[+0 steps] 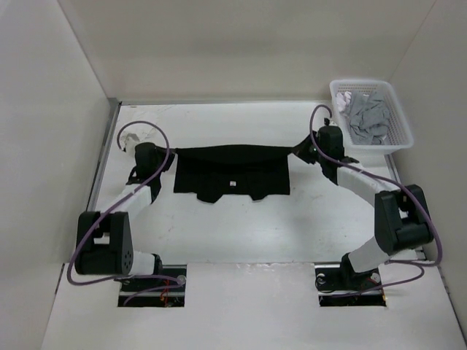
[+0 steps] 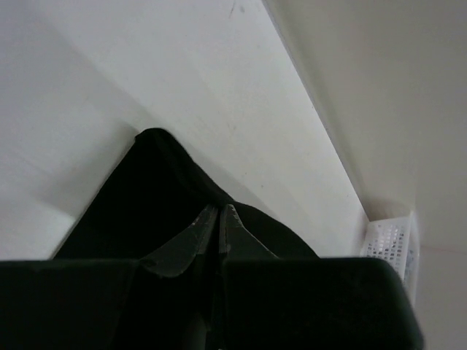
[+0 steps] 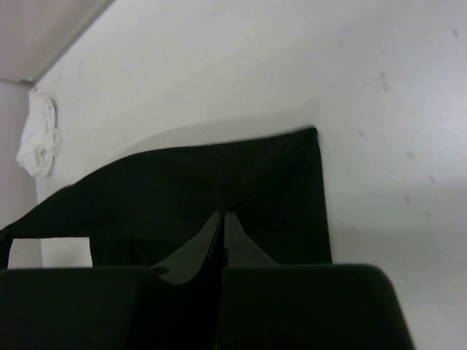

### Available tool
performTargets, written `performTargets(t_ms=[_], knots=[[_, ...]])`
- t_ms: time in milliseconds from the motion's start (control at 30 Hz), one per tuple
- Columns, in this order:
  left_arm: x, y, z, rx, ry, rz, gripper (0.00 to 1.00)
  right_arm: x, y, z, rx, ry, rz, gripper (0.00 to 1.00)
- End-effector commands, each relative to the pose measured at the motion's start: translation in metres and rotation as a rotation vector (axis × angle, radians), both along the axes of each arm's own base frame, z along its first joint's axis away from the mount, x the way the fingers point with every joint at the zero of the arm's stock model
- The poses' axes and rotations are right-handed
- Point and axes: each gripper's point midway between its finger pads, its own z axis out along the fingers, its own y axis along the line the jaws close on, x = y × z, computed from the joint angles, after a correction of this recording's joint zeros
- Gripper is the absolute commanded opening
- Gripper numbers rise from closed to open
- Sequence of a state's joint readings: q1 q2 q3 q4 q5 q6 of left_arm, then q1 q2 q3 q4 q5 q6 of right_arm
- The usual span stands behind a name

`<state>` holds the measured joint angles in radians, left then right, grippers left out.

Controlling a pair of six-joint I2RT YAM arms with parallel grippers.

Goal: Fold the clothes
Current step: Fold the tank top

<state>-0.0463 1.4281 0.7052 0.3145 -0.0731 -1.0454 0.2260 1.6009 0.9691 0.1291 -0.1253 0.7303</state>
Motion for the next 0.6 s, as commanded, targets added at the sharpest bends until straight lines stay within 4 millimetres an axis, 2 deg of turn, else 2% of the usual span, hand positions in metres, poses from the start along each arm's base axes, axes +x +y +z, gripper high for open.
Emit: performTargets(t_ms=[0, 133, 233, 333, 467, 567], knots=[[-0.021, 0.01, 0.021, -0.05, -0.114, 0.037, 0.0, -0.019, -0.001, 0.024, 0.034, -0.112, -0.011, 0.02], [-0.055, 0.006, 0.008, -0.085, -0.12, 0.001, 0.0, -0.051, -0.005, 0.004, 0.041, -0.093, -0.019, 0.03], [-0.081, 0.004, -0.004, -0.09, -0.118, -0.015, 0.0, -0.075, -0.003, -0.019, 0.038, -0.056, -0.003, 0.03], [-0.105, 0.009, -0.018, -0.1, -0.108, -0.018, 0.0, -0.097, -0.002, -0.036, 0.05, -0.025, 0.001, 0.02], [-0.132, 0.009, -0.043, -0.121, -0.072, -0.039, 0.01, -0.125, 0.006, -0.058, 0.048, 0.032, 0.023, 0.02], [-0.148, 0.013, -0.069, -0.118, -0.017, -0.025, 0.03, -0.14, 0.007, -0.082, 0.033, 0.103, 0.015, 0.02]])
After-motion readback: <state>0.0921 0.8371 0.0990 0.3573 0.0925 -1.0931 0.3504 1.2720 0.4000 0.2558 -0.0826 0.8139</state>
